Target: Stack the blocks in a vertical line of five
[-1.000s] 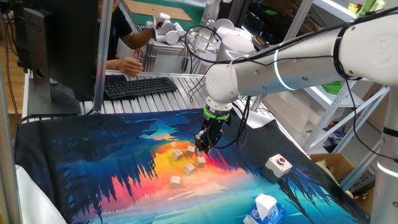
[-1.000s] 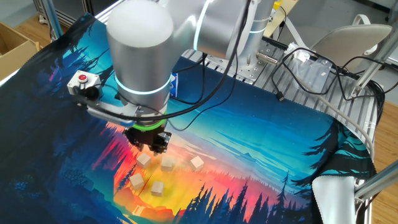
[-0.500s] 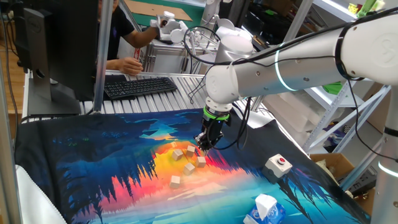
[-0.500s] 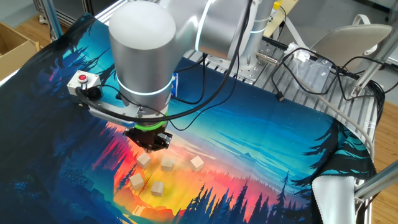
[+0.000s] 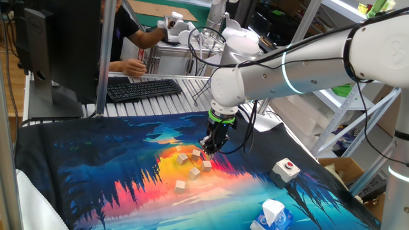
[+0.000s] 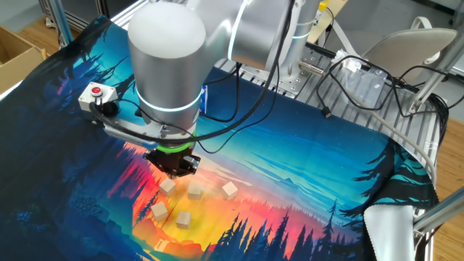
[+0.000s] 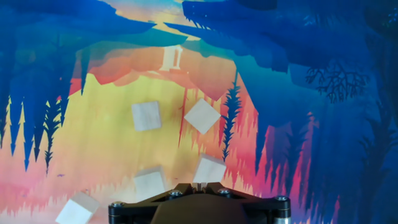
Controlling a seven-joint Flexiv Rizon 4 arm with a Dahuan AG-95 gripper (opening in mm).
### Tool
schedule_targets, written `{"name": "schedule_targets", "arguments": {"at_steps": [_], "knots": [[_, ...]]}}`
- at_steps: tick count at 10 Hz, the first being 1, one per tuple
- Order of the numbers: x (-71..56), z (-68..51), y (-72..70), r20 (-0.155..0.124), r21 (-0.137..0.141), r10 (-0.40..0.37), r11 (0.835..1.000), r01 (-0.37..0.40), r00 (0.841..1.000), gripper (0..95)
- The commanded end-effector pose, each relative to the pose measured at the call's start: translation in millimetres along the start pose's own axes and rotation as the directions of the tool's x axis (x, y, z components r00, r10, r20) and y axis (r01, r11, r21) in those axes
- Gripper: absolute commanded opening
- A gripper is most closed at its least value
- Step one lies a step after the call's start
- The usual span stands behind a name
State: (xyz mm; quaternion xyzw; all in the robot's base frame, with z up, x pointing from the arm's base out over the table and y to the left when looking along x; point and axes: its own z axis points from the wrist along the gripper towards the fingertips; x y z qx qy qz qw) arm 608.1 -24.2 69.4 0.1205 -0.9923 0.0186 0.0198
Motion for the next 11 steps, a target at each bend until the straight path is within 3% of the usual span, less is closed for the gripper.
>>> {"name": "schedule_targets", "arguments": {"at_steps": [1, 5, 8, 11], "knots": [[-2.0, 1.3, 0.3, 0.007, -0.004, -0.001, 1.0, 0.001, 1.0, 0.0], [-2.0, 1.3, 0.3, -0.01, -0.01, -0.001, 1.0, 0.001, 1.0, 0.0], [-2.0, 1.3, 0.3, -0.012, -0.007, 0.056, 0.998, -0.056, 0.998, 0.0], [-2.4, 2.1, 0.6, -0.013, -0.007, 0.059, 0.998, -0.059, 0.998, 0.0]]}}
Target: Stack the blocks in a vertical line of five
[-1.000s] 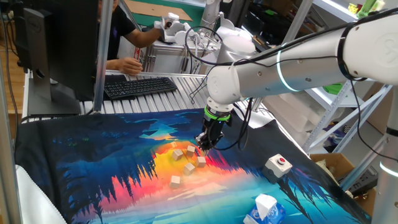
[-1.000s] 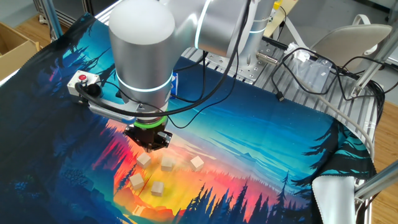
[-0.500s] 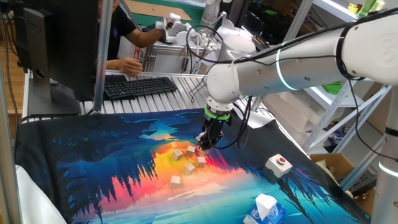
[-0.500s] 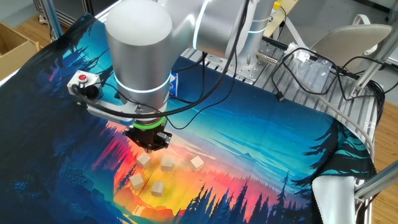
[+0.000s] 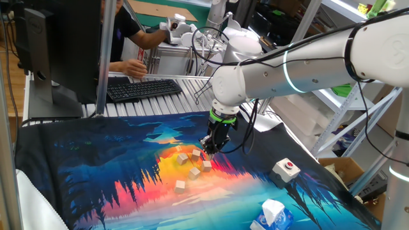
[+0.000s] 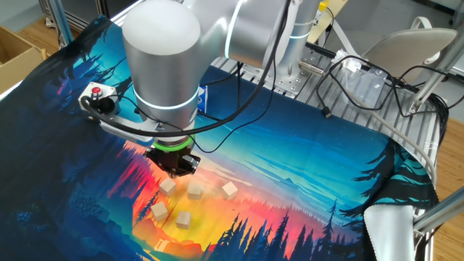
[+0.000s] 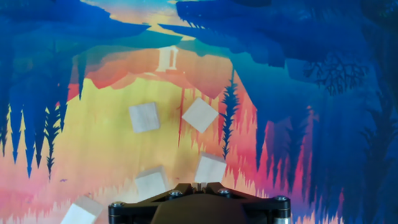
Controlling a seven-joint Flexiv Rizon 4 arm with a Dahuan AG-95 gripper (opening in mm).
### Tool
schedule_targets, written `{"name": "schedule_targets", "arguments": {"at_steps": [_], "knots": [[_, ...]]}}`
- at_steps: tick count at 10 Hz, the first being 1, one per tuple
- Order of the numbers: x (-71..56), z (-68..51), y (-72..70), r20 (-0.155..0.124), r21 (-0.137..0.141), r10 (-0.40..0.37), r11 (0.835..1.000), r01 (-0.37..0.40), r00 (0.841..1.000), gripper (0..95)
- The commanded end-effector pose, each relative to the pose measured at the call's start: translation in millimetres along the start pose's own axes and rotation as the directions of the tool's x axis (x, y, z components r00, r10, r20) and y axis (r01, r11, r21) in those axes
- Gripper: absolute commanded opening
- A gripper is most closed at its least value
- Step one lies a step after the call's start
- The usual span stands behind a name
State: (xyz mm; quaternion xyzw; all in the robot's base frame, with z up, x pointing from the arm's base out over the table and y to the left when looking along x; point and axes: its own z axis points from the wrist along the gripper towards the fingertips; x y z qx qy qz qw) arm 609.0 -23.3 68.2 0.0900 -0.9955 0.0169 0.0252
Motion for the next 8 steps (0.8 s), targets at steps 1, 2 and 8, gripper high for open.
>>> {"name": "schedule_targets", "arguments": {"at_steps": [1, 2, 8], "knots": [[-1.5, 1.2, 0.2, -0.001, -0.001, -0.003, 1.0, 0.003, 1.0, 0.0], [-1.6, 1.3, 0.2, -0.001, -0.002, -0.007, 1.0, 0.007, 1.0, 0.0], [-15.0, 9.5, -2.8, -0.001, -0.003, -0.014, 1.0, 0.014, 1.0, 0.0]]}}
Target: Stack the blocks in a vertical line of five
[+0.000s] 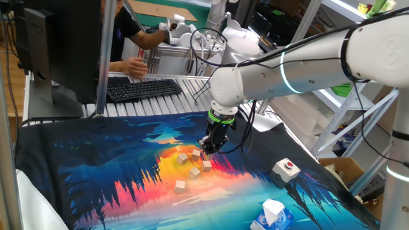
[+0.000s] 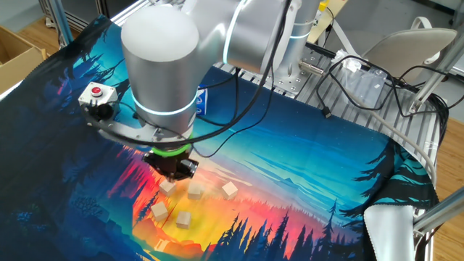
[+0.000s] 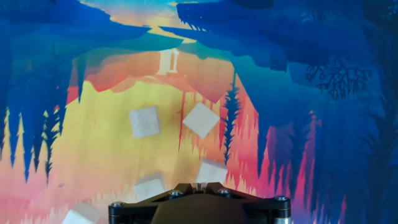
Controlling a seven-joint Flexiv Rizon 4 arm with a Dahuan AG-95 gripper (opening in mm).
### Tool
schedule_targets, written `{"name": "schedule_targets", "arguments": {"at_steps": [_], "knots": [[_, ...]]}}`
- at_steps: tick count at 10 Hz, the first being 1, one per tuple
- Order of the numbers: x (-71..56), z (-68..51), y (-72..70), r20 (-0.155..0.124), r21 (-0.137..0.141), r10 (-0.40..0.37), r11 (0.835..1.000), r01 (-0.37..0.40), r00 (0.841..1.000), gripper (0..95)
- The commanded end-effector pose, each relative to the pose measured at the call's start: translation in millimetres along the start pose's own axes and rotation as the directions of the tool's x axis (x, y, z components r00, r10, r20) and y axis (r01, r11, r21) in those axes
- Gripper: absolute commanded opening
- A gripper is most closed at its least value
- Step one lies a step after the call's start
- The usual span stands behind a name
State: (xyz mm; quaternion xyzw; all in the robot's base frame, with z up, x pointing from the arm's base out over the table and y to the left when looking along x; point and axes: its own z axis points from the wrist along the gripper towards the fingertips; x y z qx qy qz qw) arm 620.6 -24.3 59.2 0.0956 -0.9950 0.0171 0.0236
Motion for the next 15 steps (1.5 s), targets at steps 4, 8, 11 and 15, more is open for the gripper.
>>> {"name": "schedule_targets", "arguments": {"at_steps": [4, 8, 11, 15], "knots": [[-8.2, 6.4, -0.6, 0.002, -0.019, 0.063, 0.998, -0.062, 0.998, 0.0], [-11.1, 4.7, -4.6, 0.001, -0.023, 0.162, 0.987, -0.162, 0.987, 0.0], [-12.1, 6.2, -5.9, 0.0, -0.016, 0.208, 0.978, -0.207, 0.978, 0.0], [-17.0, 11.9, -9.1, 0.001, -0.014, 0.247, 0.969, -0.247, 0.969, 19.0]]}}
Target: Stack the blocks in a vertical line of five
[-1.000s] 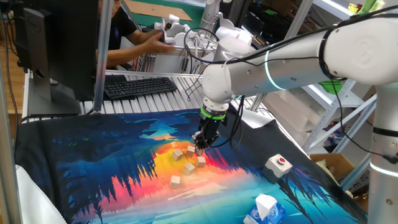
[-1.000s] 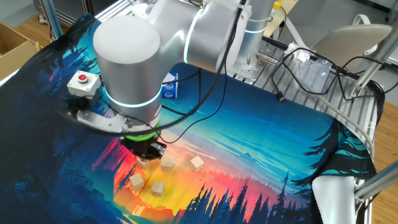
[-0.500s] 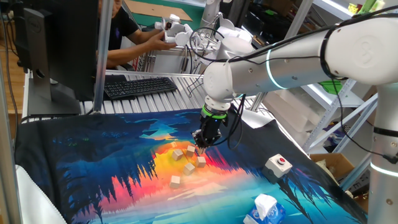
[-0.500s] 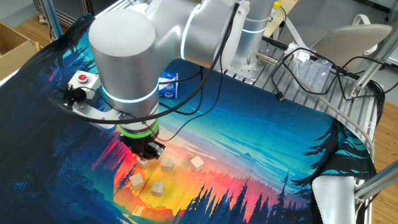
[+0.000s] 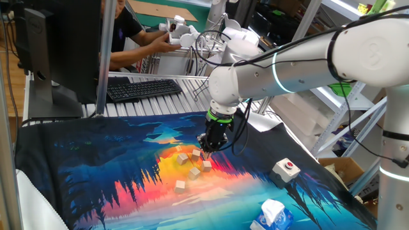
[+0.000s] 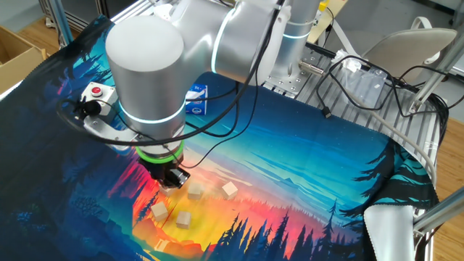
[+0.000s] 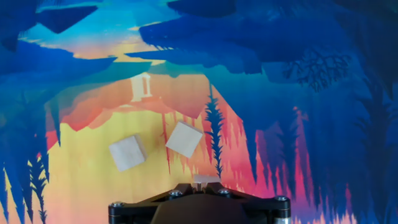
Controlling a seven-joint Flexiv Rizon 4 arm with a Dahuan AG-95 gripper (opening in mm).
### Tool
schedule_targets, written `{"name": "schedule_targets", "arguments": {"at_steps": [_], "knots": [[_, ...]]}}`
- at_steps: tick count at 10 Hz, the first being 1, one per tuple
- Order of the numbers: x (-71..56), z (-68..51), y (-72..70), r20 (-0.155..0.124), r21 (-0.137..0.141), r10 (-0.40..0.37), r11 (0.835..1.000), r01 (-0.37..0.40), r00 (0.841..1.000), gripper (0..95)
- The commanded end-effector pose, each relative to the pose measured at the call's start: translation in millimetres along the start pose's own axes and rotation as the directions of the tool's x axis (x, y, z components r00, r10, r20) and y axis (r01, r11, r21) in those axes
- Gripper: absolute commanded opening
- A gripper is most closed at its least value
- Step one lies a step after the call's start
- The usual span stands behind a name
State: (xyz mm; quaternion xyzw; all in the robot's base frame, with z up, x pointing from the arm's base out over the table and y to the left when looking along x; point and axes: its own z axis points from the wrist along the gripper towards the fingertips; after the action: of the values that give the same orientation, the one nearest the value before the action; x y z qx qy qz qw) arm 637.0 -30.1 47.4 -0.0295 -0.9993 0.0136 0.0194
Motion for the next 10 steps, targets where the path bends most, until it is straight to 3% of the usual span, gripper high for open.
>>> {"name": "schedule_targets", "arguments": {"at_steps": [1, 3, 4, 10], "knots": [[-2.1, 2.4, 0.0, -0.002, -0.001, 0.004, 1.0, -0.004, 1.0, 19.0], [-2.3, 3.2, 0.0, -0.003, -0.002, 0.018, 1.0, -0.018, 1.0, 19.0], [-2.4, 3.7, 0.0, -0.004, -0.001, 0.02, 1.0, -0.02, 1.0, 38.0], [-3.8, 13.5, -0.8, -0.003, -0.003, 0.04, 0.999, -0.04, 0.999, 38.0]]}}
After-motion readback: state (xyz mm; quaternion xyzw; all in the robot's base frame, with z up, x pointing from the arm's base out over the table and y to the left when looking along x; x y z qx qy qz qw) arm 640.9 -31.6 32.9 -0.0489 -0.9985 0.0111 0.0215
